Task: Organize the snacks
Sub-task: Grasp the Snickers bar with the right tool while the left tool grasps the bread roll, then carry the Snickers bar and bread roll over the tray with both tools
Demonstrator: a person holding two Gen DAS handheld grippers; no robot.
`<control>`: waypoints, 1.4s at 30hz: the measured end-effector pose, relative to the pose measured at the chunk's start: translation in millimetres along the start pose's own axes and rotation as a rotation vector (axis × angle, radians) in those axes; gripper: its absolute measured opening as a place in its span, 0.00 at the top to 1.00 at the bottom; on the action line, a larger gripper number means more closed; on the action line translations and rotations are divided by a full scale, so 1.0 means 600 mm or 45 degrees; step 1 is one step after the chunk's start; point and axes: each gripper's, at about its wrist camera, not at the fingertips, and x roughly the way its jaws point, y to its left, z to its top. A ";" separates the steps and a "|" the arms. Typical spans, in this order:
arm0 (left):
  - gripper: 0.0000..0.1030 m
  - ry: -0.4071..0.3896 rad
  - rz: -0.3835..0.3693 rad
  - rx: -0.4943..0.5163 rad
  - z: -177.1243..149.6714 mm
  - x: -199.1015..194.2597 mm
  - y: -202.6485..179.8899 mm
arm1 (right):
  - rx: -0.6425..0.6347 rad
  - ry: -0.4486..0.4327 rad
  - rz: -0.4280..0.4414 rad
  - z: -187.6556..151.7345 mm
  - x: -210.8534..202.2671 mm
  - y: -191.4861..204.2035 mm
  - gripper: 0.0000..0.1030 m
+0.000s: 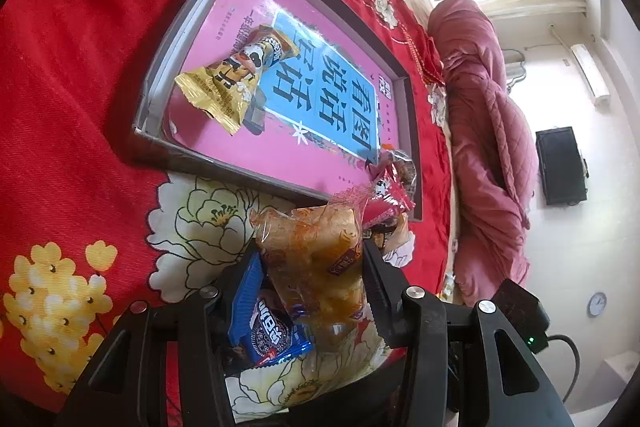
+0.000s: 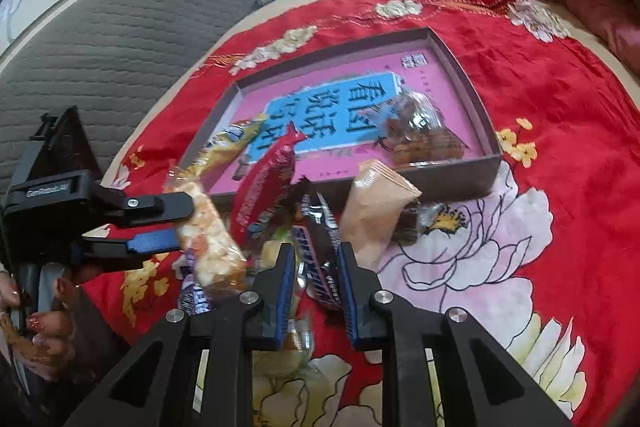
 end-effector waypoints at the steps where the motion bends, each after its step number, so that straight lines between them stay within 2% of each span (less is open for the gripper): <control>1: 0.51 0.001 -0.001 0.002 0.000 0.000 0.000 | 0.009 0.008 -0.008 0.000 0.002 -0.003 0.78; 8: 0.52 0.012 -0.008 0.012 -0.002 0.001 0.000 | -0.037 0.044 -0.026 -0.002 0.018 0.006 0.59; 16: 0.52 0.022 -0.016 -0.011 -0.003 0.003 0.007 | -0.129 0.080 -0.105 -0.006 0.039 0.017 0.58; 17: 0.52 0.022 -0.015 -0.010 -0.004 0.003 0.007 | -0.137 0.085 -0.112 -0.007 0.041 0.016 0.59; 18: 0.52 0.021 -0.016 -0.008 -0.004 0.003 0.007 | -0.138 0.081 -0.109 -0.007 0.041 0.016 0.66; 27: 0.52 0.023 -0.033 0.015 -0.005 0.006 -0.003 | -0.074 0.055 -0.041 -0.006 0.014 0.003 0.80; 42: 0.54 -0.041 -0.072 0.060 -0.003 -0.025 -0.030 | -0.042 -0.074 0.071 0.007 -0.030 0.001 0.83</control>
